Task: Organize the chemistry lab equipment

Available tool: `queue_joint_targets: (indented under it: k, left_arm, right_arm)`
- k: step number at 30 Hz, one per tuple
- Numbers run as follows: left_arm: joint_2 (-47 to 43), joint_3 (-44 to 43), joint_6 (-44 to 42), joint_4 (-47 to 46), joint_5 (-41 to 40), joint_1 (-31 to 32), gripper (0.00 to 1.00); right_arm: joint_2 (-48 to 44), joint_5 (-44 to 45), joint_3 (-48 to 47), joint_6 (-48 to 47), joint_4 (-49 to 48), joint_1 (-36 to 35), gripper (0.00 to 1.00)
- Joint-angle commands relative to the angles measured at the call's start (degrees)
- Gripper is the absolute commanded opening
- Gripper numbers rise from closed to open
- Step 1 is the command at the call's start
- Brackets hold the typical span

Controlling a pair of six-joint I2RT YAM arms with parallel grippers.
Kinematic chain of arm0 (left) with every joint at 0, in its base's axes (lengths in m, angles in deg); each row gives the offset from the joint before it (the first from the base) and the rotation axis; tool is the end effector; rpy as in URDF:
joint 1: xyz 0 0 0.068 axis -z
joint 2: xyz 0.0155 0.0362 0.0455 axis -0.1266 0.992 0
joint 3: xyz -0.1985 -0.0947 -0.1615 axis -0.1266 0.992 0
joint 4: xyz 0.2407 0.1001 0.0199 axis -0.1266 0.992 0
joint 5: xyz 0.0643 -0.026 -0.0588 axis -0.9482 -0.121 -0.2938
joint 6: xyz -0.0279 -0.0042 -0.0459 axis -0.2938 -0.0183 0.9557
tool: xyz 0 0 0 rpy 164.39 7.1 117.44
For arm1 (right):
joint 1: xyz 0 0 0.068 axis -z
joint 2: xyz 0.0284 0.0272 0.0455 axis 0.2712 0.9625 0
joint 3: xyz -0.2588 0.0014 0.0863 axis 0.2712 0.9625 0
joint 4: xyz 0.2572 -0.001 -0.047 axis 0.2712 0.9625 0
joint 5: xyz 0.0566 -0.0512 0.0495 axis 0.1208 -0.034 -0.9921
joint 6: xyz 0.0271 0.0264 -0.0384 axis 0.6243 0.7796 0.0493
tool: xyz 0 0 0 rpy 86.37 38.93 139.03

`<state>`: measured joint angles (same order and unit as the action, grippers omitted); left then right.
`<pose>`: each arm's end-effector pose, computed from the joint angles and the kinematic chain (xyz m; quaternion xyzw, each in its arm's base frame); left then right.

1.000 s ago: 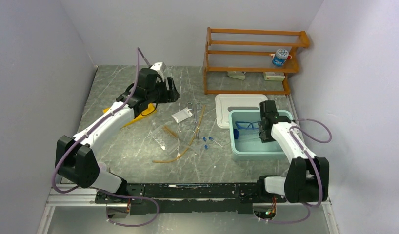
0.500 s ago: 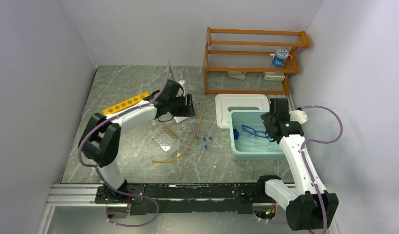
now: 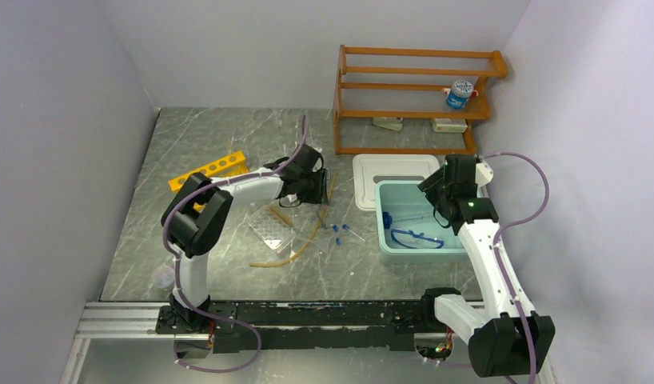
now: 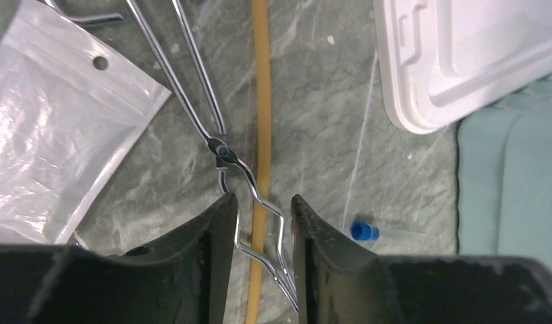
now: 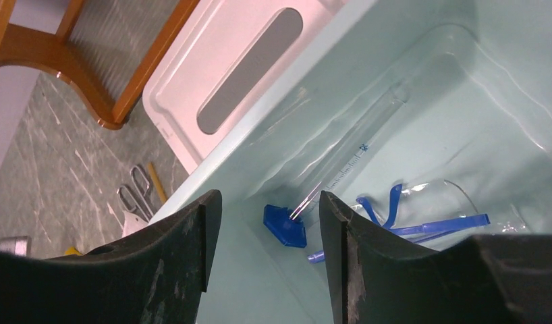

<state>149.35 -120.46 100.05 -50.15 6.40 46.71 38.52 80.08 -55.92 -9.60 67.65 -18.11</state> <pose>0.3176 -0.2671 0.1692 0.0878 0.9387 -0.2402 0.2314 0.2087 0.0004 0.2915 0.3958 0.8219 0.0732 0.4029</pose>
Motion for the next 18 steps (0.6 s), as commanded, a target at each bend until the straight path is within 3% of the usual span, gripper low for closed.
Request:
queue_joint_targets:
  k: [1,12,18]
  left_arm:
    - [1.84,-2.78,1.15,-0.51,-7.31,1.34,0.38]
    - [8.67,-11.77,-0.27,9.30,-17.77,3.34,0.38]
    - [5.92,-11.60,-1.98,9.51,-15.81,3.59,0.42]
  right_arm:
    - [0.77,-2.62,-0.71,-3.79,-2.51,0.09,0.58]
    - [1.11,-3.48,-1.00,-6.13,-3.78,0.00,0.57]
    - [1.54,-3.65,-1.35,-6.72,-4.09,0.01,0.57]
